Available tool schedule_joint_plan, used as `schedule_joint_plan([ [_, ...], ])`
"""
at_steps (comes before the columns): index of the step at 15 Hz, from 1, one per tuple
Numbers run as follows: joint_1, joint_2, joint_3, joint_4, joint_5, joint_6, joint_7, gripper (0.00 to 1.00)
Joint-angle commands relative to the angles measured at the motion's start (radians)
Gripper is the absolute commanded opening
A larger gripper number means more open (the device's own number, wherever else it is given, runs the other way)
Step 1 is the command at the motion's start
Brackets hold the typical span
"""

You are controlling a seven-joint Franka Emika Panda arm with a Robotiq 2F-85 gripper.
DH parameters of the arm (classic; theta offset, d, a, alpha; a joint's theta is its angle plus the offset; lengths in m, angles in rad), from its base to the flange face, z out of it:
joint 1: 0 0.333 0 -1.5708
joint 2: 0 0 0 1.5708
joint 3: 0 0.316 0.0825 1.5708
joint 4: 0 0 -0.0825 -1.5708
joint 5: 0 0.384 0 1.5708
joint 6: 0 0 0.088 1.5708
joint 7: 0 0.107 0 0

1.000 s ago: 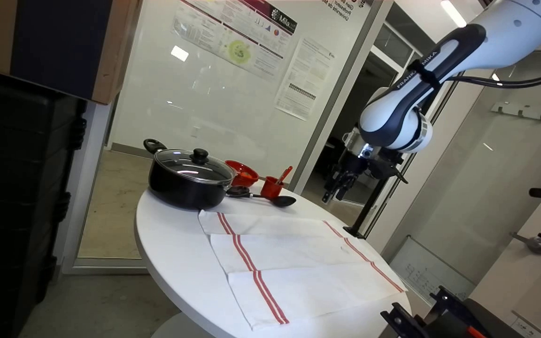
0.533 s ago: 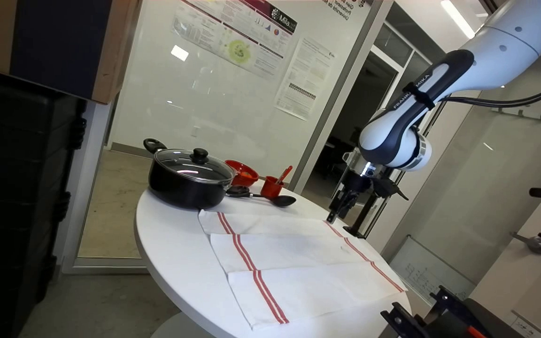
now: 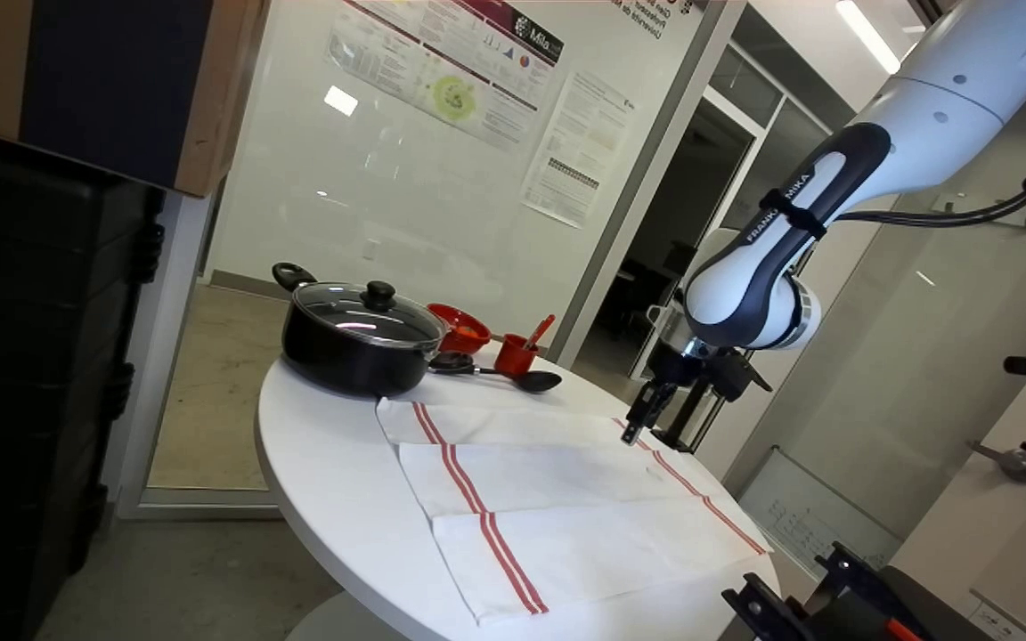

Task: Pick up and put down the towel

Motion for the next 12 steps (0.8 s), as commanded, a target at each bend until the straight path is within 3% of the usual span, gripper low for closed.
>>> schedule_joint_plan([
  [1, 0.007, -0.001, -0.002, -0.002, -0.008, 0.001, 0.006, 1.0],
  [5, 0.049, 0.044, -0.034, 0.016, 0.025, 0.019, 0.1, 1.0],
  [12, 0.061, 0.181, -0.016, 0.159, 0.124, 0.064, 0.263, 1.0],
])
